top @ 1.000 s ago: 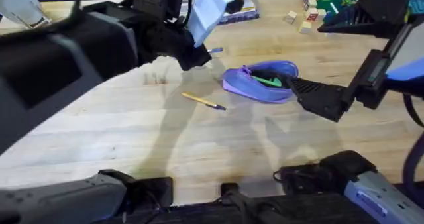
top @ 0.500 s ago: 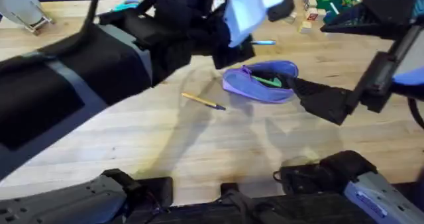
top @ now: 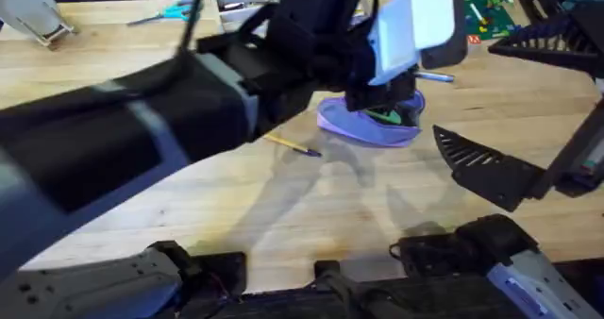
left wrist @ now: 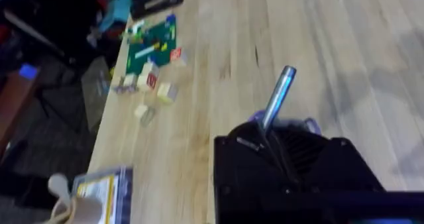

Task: Unzip the bag, pick up the pens from the table one at a time and place them inside, then zip the bag closed.

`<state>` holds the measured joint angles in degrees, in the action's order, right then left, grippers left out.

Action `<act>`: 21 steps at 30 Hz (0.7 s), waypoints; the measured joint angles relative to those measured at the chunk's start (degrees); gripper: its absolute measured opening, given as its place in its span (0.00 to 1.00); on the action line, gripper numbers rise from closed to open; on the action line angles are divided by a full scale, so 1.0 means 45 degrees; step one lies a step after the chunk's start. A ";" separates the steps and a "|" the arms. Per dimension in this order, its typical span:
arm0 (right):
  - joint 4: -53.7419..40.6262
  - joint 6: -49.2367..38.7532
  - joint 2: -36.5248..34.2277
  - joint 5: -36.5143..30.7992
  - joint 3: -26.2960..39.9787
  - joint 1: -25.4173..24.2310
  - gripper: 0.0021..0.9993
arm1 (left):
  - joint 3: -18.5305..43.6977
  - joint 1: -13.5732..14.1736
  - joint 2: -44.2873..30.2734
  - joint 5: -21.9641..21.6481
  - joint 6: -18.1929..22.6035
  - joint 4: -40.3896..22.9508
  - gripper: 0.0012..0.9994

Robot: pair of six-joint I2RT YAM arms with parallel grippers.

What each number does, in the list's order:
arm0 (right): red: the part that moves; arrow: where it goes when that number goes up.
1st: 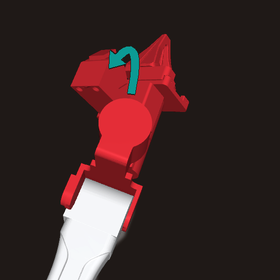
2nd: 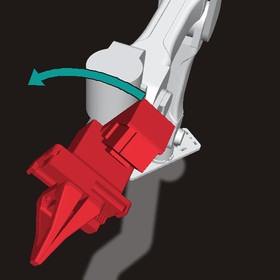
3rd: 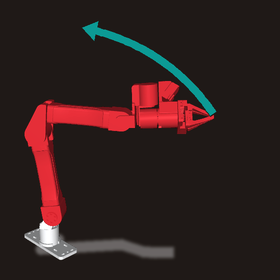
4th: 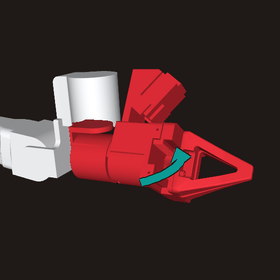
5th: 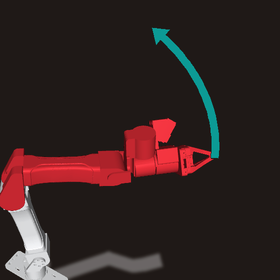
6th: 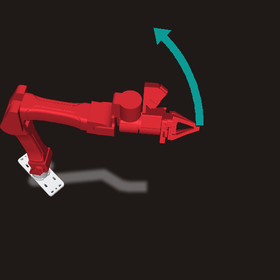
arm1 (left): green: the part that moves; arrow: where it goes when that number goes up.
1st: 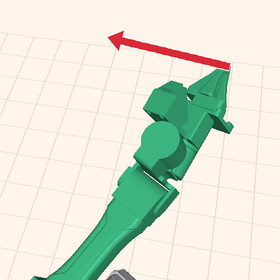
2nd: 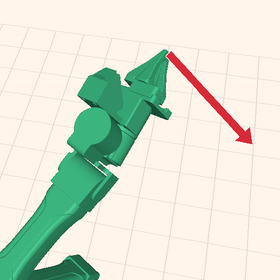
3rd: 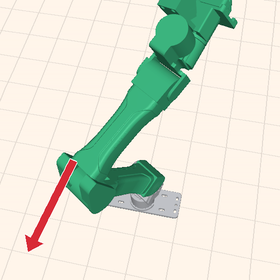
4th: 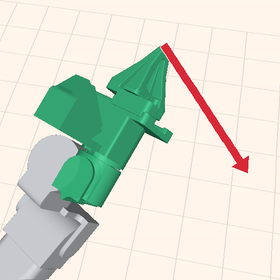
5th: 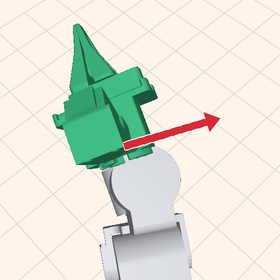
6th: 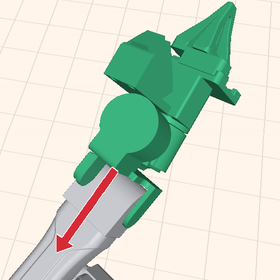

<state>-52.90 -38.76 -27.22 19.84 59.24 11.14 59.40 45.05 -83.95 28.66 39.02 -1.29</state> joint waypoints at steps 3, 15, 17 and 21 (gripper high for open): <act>-0.0129 0.0000 0.0000 0.0000 0.0000 0.0000 1.00 | 0.0003 0.0183 -0.0591 0.0149 0.0002 0.0635 0.04; -0.0400 0.0000 0.0000 0.0000 0.0000 0.0000 1.00 | 0.0003 0.0293 -0.2469 0.1173 -0.0025 0.1522 0.04; -0.0400 0.0000 0.0000 0.0000 0.0000 0.0000 1.00 | 0.0003 0.0288 -0.2580 0.1120 -0.0063 0.1367 0.04; -0.0403 0.0000 0.0002 0.0000 0.0000 0.0000 1.00 | 0.0003 0.0257 -0.2631 0.0697 -0.0100 0.0861 0.04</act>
<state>-54.71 -38.76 -27.21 19.84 59.24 11.14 59.42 46.21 -95.79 31.80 38.57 2.58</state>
